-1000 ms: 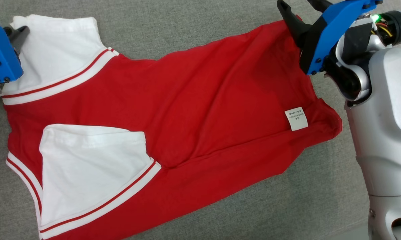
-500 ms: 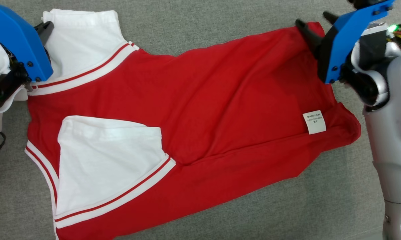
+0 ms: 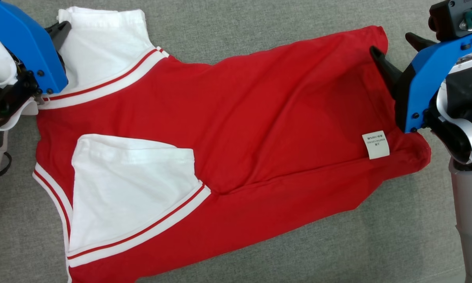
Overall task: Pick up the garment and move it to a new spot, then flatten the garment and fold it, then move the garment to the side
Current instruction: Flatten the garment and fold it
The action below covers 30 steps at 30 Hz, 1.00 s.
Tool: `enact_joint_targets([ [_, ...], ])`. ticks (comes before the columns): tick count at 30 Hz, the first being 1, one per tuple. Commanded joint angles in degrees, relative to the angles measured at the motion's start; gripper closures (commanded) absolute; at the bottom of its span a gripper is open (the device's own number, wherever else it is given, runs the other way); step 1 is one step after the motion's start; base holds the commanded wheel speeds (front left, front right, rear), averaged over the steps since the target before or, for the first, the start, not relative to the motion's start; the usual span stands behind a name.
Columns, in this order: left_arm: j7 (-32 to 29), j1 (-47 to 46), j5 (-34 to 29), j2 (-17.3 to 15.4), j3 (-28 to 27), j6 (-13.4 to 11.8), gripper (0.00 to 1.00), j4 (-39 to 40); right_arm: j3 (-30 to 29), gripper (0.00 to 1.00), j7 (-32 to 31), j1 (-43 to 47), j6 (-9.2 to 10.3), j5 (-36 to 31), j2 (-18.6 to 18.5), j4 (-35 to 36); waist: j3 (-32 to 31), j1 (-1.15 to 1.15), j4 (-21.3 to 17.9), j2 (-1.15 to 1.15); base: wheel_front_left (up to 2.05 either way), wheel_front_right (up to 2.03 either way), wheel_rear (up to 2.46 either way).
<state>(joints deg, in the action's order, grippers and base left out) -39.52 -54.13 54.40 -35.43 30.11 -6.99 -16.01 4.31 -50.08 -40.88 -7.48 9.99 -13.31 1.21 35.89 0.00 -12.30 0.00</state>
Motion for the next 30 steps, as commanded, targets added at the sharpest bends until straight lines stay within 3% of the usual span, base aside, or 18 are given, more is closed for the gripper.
enact_joint_targets([
  [1,0.0,0.1,0.1,0.5,0.3,0.3,1.00,-0.7,-0.6,0.00,-0.4,0.0,-0.03,-0.4,0.6,0.8,0.2,0.00,0.1,0.00,0.00,0.00,0.00],
  [6,0.2,-0.4,0.3,0.7,0.3,0.5,1.00,-1.1,-2.6,0.00,0.3,-3.2,-0.03,-1.5,1.3,-2.4,0.6,0.00,0.7,0.00,0.00,0.00,0.00],
  [13,0.3,-1.0,0.4,1.3,0.7,0.8,1.00,-1.5,-2.3,0.00,1.7,-7.9,-0.03,-0.1,2.6,-15.6,1.1,0.00,2.1,0.00,0.00,0.00,0.00],
  [14,0.4,-1.0,0.4,1.5,0.7,0.9,1.00,-1.6,-1.8,0.07,1.0,-8.2,-0.03,0.3,2.8,-17.3,1.0,0.00,2.3,0.00,0.00,0.00,0.00],
  [16,0.8,-0.8,0.7,1.9,0.8,1.2,1.00,-1.7,-0.5,0.96,0.4,-8.5,-0.04,1.2,2.8,-19.7,0.9,0.00,2.5,0.00,0.00,0.00,0.00],
  [17,1.2,-0.7,0.8,2.2,0.7,1.3,1.00,-1.7,0.0,1.00,0.4,-8.6,-0.04,1.4,2.6,-20.3,0.8,0.00,2.7,0.00,0.00,0.00,0.00],
  [23,9.5,0.2,0.6,4.2,-1.9,2.4,1.00,-0.8,-1.2,1.00,7.4,-10.0,-0.02,0.5,0.7,-20.3,-0.5,0.00,3.6,0.00,0.00,0.00,0.00],
  [27,21.1,3.0,-1.6,7.3,-3.8,1.6,1.00,-0.7,-2.6,1.00,12.2,-8.9,-0.02,0.8,0.2,-21.1,-2.2,0.00,5.1,0.00,0.00,0.00,0.00],
  [30,28.4,6.2,-2.1,10.0,-4.0,2.7,1.00,-0.3,-3.5,1.00,15.5,-6.9,-0.02,1.0,-0.4,-21.6,-4.1,0.00,6.6,0.00,0.00,0.00,0.00],
])
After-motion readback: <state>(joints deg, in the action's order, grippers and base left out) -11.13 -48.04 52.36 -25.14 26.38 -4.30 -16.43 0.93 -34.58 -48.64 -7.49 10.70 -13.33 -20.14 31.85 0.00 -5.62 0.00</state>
